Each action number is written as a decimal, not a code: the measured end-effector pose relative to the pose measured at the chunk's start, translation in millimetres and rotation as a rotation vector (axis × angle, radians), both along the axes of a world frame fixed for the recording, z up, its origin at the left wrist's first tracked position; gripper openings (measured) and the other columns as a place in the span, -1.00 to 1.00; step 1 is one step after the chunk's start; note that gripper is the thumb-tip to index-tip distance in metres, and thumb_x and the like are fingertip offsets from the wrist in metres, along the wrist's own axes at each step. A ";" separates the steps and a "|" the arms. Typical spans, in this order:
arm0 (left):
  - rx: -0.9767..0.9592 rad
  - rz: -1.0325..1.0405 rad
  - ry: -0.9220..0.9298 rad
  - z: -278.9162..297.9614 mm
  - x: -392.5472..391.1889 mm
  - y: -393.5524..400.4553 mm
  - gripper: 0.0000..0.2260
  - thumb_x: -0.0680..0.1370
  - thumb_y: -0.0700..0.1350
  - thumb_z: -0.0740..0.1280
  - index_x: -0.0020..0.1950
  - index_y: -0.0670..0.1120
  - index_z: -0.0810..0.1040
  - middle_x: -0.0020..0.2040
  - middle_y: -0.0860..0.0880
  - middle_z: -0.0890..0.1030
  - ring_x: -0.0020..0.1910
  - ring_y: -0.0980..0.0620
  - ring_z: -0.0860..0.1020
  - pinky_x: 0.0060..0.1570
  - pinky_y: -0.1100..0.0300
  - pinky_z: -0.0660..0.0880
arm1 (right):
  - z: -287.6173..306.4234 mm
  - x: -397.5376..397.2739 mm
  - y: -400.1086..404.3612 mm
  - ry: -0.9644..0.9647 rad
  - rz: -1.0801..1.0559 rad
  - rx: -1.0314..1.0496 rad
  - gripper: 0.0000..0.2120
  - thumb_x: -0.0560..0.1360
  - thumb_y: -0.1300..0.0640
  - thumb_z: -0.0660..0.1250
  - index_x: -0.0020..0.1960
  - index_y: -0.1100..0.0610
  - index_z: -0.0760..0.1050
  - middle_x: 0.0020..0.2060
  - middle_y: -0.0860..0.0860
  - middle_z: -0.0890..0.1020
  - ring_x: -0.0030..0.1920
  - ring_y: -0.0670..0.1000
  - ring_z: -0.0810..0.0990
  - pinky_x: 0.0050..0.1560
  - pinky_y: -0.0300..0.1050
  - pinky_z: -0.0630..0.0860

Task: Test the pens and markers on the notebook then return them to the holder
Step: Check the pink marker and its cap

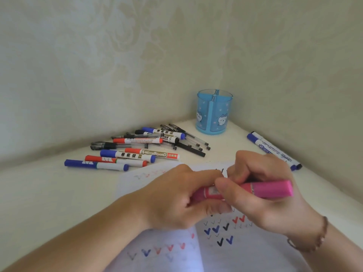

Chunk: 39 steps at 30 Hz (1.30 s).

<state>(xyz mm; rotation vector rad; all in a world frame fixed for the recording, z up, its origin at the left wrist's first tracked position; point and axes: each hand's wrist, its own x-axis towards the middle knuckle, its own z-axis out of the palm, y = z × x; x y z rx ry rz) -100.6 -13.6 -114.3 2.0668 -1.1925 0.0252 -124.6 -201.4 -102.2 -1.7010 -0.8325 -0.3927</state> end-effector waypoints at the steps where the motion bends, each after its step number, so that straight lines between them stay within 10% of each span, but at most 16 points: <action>1: 0.035 0.024 0.024 -0.5 3.3 3.6 -0.85 0.52 0.15 0.34 -0.08 0.10 0.48 -0.53 0.03 0.36 -0.55 0.09 0.31 -0.45 0.34 0.19 | 3.0 -1.6 -2.9 -0.024 0.005 0.030 -0.70 0.41 0.19 0.37 -0.38 0.06 0.29 -0.60 -0.07 0.33 -0.60 -0.01 0.22 -0.49 -0.32 0.17; 6: -0.005 0.157 0.053 -1.1 18.6 23.0 -0.72 0.47 0.23 0.35 -0.02 0.05 0.52 -0.48 0.05 0.33 -0.49 0.10 0.24 -0.42 0.28 0.19 | 27.3 3.5 -23.5 0.186 0.104 0.387 -0.87 0.36 0.11 0.42 -0.32 0.07 0.51 -0.63 0.01 0.43 -0.68 -0.05 0.33 -0.49 -0.34 0.27; 10: 0.044 0.178 0.025 -4.7 22.6 24.9 -0.77 0.55 -0.07 0.11 0.14 0.09 0.47 -0.21 0.03 0.51 -0.23 0.02 0.46 -0.22 0.08 0.43 | 30.3 -4.8 -35.2 0.448 0.064 0.021 -0.54 0.30 -0.26 0.48 -0.11 0.15 0.66 -0.39 0.19 0.67 -0.44 0.20 0.64 -0.53 -0.24 0.39; 21: 0.051 0.188 -0.171 -15.4 30.4 19.2 -0.64 0.45 -0.05 0.50 0.20 0.13 0.51 0.00 0.22 0.59 0.02 0.29 0.52 0.07 0.47 0.36 | -24.1 -36.1 -32.0 0.615 -0.289 0.105 -0.67 0.27 0.21 0.40 -0.52 0.14 0.27 -0.64 0.01 0.38 -0.58 -0.04 0.22 -0.51 -0.28 0.16; 27: 0.028 0.145 -0.226 -17.9 31.1 17.4 -0.77 0.45 -0.09 0.50 0.09 -0.02 0.63 0.00 0.11 0.64 0.00 0.15 0.59 0.03 0.13 0.53 | -31.6 -32.9 -32.8 0.480 -0.360 -0.057 -0.70 0.27 0.21 0.39 -0.49 0.20 0.29 -0.59 0.06 0.43 -0.54 -0.07 0.30 -0.50 -0.28 0.23; 39: 0.077 0.127 -0.225 -21.0 33.6 19.1 -0.76 0.49 0.05 0.40 0.13 0.06 0.60 -0.01 0.19 0.61 -0.02 0.19 0.56 0.00 0.16 0.53 | -32.5 -27.9 -34.6 0.501 -0.343 -0.022 -0.70 0.24 0.30 0.30 -0.55 0.08 0.26 -0.61 0.03 0.37 -0.57 -0.07 0.32 -0.50 -0.20 0.20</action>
